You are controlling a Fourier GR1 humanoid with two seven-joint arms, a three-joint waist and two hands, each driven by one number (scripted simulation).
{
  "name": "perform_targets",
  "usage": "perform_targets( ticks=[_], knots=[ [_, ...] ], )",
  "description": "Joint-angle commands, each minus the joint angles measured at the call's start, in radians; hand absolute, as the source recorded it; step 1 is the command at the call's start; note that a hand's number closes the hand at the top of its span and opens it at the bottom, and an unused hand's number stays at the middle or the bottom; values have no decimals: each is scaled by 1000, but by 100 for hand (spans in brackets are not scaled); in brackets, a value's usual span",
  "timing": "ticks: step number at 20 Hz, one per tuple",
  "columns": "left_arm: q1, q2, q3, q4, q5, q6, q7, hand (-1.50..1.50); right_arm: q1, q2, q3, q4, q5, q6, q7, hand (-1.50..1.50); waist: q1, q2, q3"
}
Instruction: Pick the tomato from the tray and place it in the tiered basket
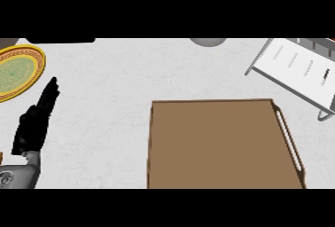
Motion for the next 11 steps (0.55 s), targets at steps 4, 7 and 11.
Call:
perform_targets(
  ticks=[4, 7, 11],
  knots=[
    [33, -2, 40, 34, 4, 17, -2, 0, 214, -11, -59, -349, -129, 156, 114, -150, -51, -14, -1],
    [52, -1, 38, -2, 2, 13, -15, 0, 353, -18, -102, -546, -198, 195, 113, -150, -52, -12, 0],
    [75, 18, 51, -23, 18, -10, -12, 0, 532, -4, -180, -787, -289, 231, 112, -150, -66, -16, 1]
  ],
)
